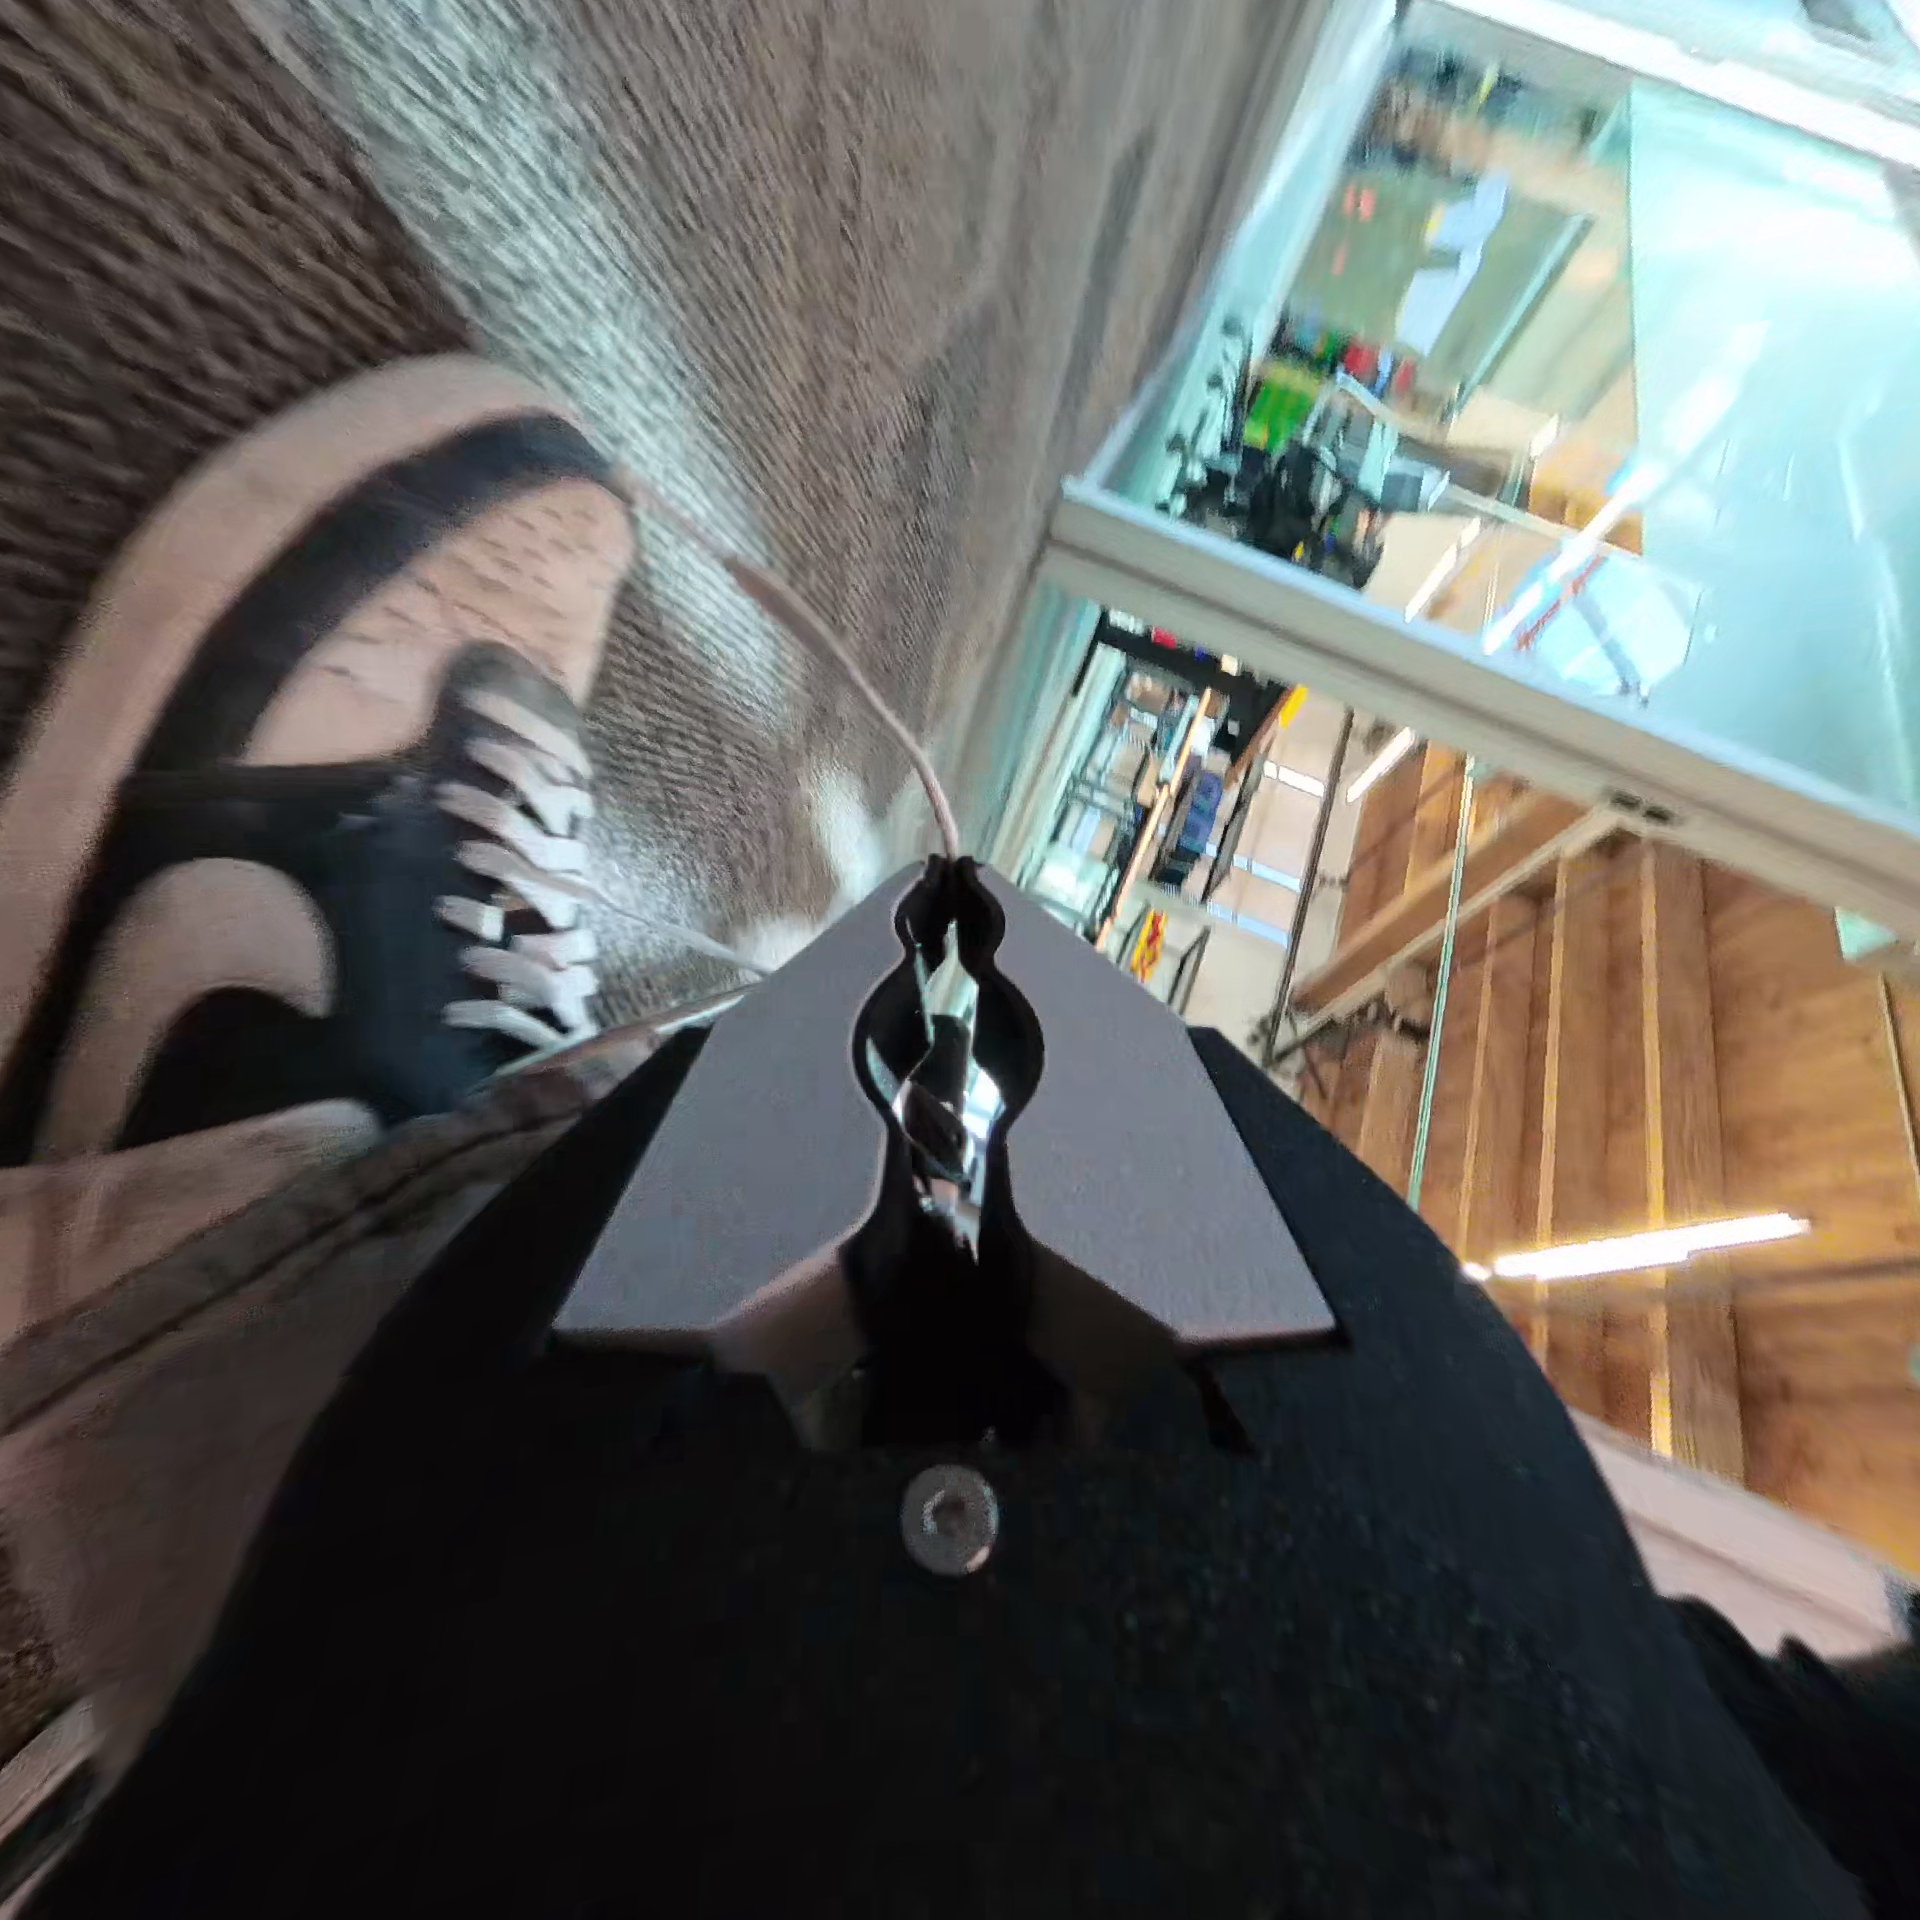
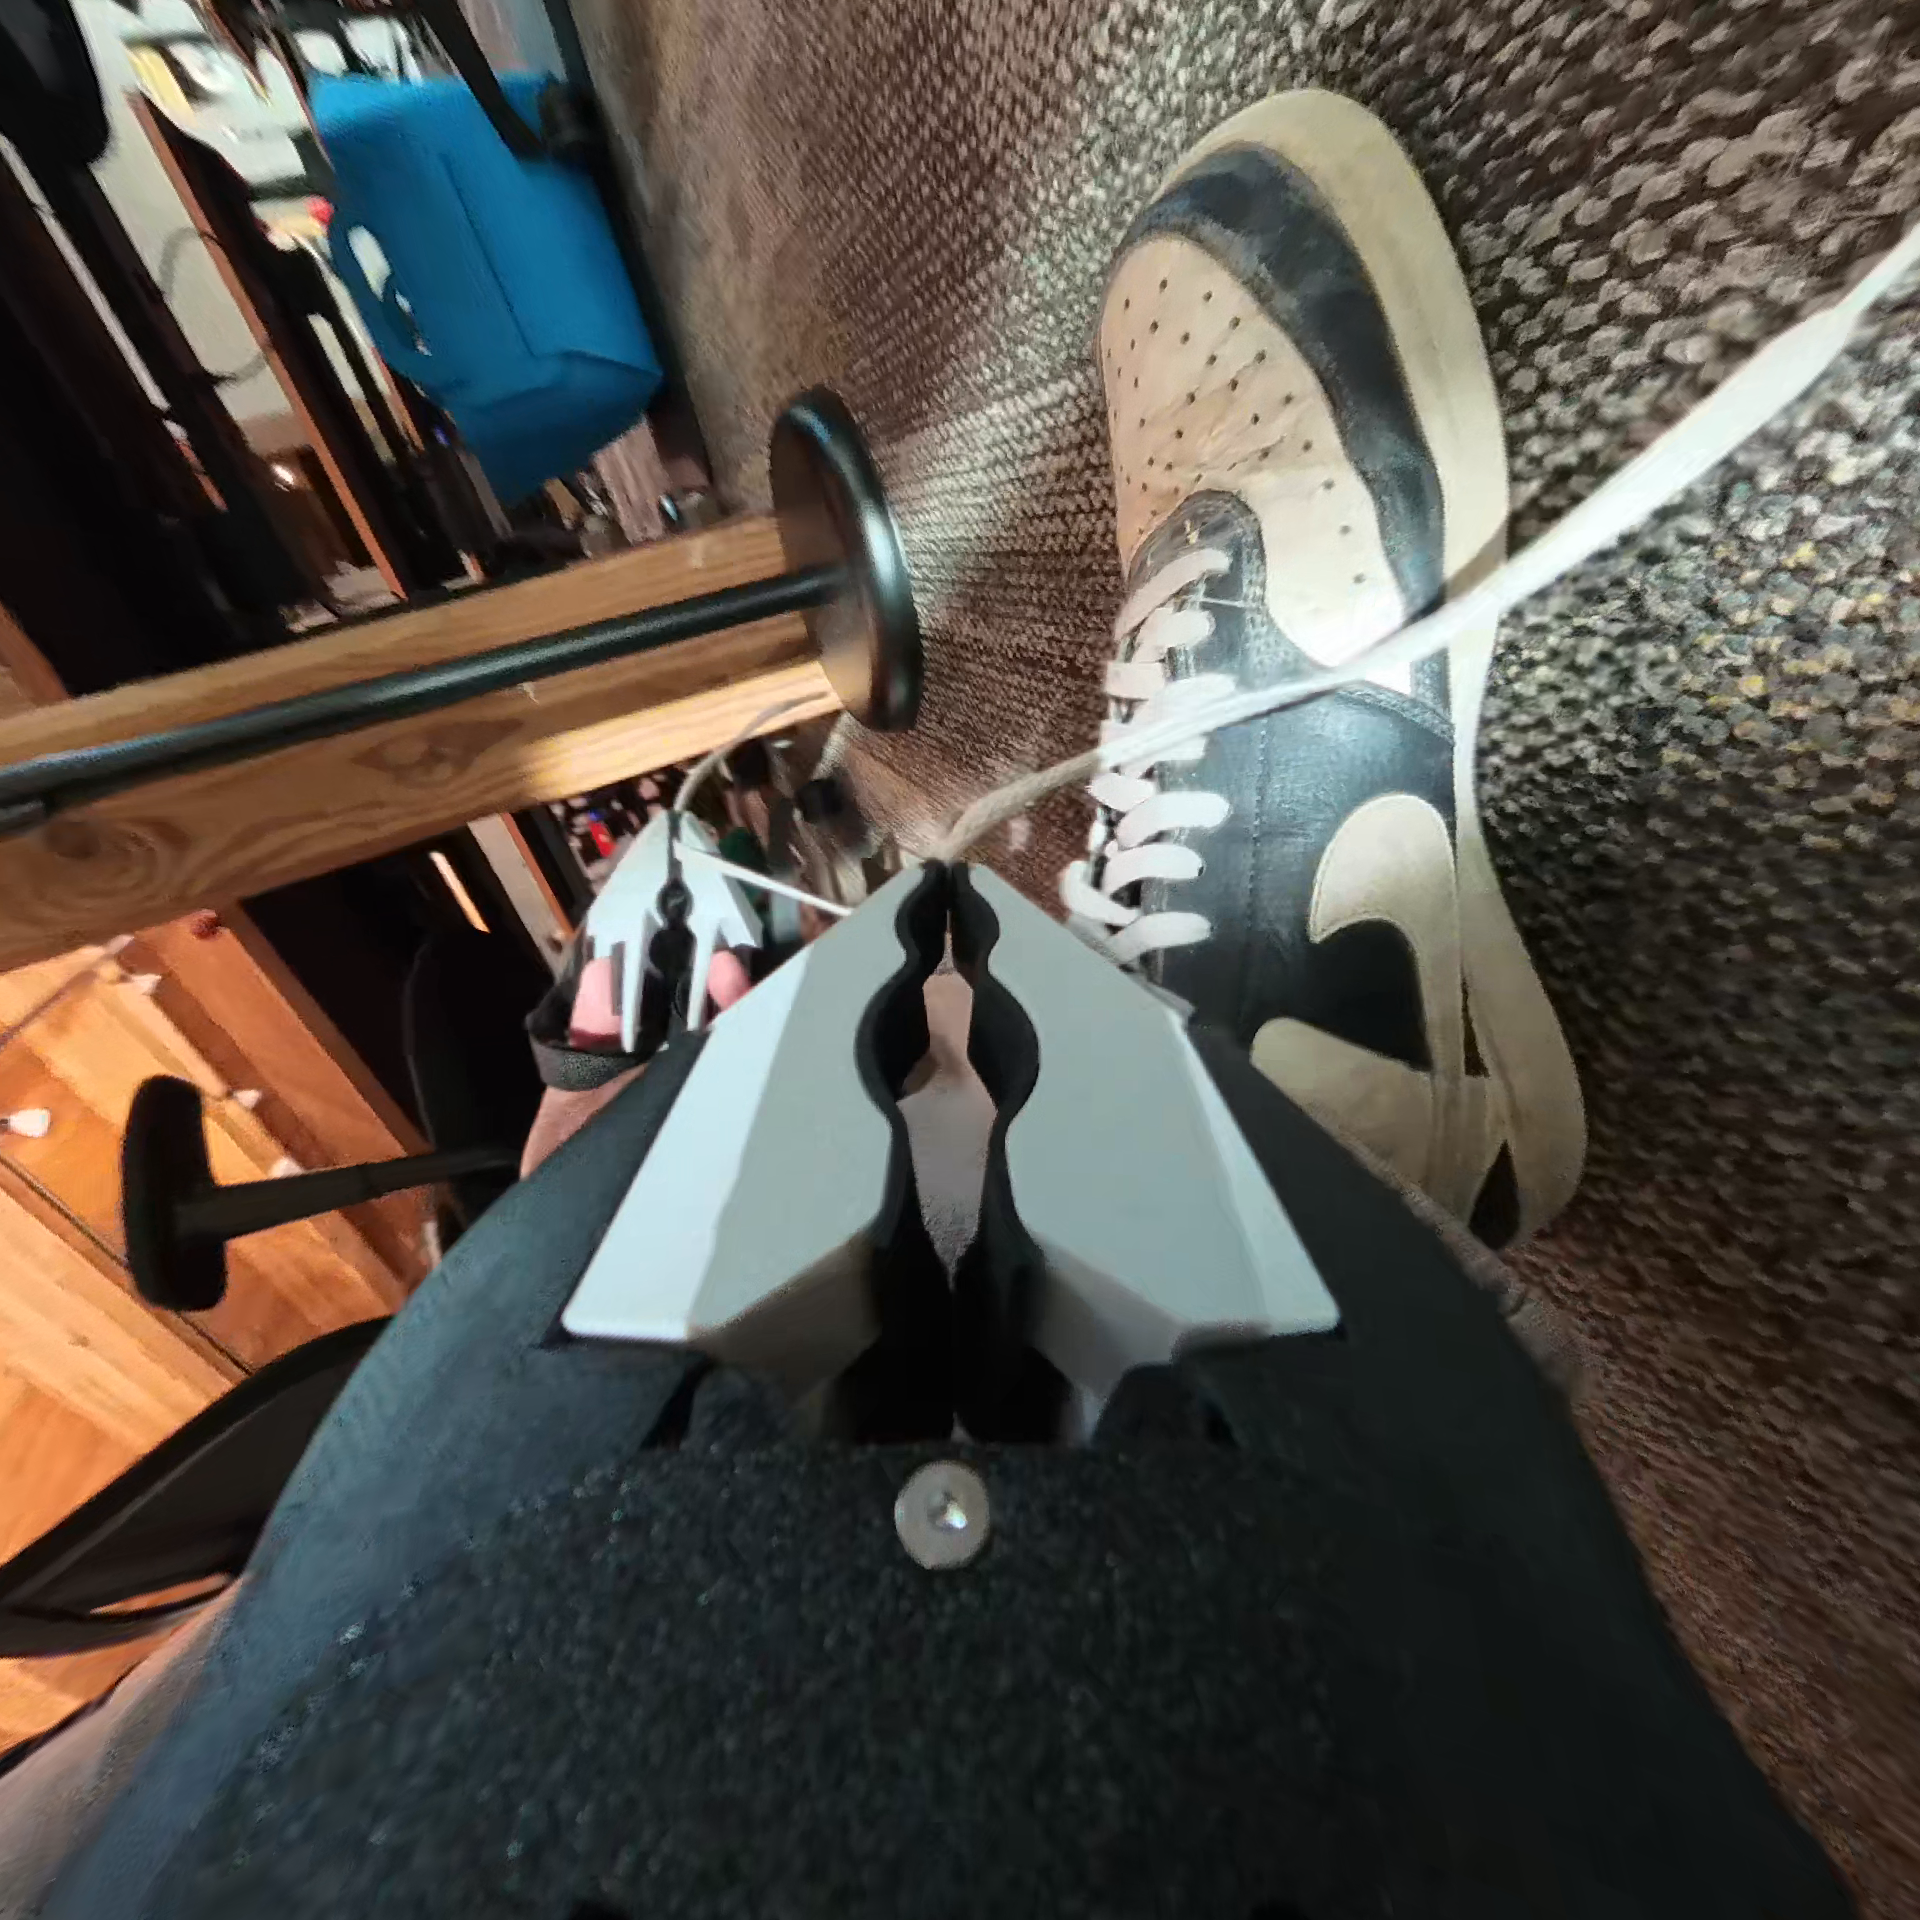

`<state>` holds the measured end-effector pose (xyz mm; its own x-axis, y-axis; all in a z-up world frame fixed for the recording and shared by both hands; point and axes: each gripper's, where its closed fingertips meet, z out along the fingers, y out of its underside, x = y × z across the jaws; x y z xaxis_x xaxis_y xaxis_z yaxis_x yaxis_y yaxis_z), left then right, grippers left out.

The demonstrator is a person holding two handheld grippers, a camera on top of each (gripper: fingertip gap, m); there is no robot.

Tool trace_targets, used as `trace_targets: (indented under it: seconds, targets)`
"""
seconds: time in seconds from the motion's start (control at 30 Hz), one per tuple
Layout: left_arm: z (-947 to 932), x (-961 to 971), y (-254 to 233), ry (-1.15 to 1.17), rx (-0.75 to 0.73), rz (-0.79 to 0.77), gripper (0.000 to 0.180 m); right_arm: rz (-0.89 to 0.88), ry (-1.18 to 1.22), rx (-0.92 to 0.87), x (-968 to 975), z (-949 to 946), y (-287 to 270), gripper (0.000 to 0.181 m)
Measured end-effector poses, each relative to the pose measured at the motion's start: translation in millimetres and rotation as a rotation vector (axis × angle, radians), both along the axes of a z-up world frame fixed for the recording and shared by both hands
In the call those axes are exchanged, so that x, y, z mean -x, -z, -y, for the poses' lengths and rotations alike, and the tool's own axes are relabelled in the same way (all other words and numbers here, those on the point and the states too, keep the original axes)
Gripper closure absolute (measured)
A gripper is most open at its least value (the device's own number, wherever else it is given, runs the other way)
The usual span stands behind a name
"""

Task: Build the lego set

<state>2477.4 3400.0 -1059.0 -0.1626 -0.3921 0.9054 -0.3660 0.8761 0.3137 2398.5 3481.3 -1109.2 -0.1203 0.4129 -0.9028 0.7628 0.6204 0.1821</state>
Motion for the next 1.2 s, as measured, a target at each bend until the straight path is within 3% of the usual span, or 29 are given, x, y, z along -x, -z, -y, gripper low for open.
trace_targets:
  seconds: [0.17, 0.33, 0.43, 0.53, 0.7, 0.8, 1.03, 1.2]
  targets:
    - [-21.5, 56.5, -30.7, 0.217, 0.096, -0.051, 0.18, -0.013, -0.025, 0.077, -4.0, 7.0, -18.1, 0.181]
    - [-7.9, 48.8, -16.0, 0.277, 0.185, -0.053, 0.18, 0.02, 0.026, 0.085, 5.2, 5.8, -10.6, 0.181]
    - [4.0, 62.2, -6.4, 0.391, 0.183, -0.001, 0.18, -0.001, -0.024, 0.054, 8.5, 11.8, -3.6, 0.181]
    - [-15.9, 84.1, -20.5, 0.515, 0.177, -0.085, 0.18, 0.054, -0.087, 0.092, -10.4, 15.7, -16.7, 0.181]
    - [-28.2, 78.2, -43.4, 0.564, 0.252, -0.198, 0.18, 0.094, 0.063, 0.179, -6.8, 13.6, -35.5, 0.181]
    - [-17.2, 70.8, -31.0, 0.578, 0.262, -0.156, 0.18, 0.099, 0.172, 0.167, 15.7, 17.0, -17.5, 0.181]
    - [14.4, 88.0, 21.7, 0.685, 0.224, -0.066, 0.18, 0.022, -0.181, 0.247, 9.5, 24.3, -8.3, 0.181]
    - [7.2, 96.6, 33.7, 0.843, 0.302, -0.098, 0.18, 0.016, -0.288, 0.319, -4.8, 30.6, -7.3, 0.181]
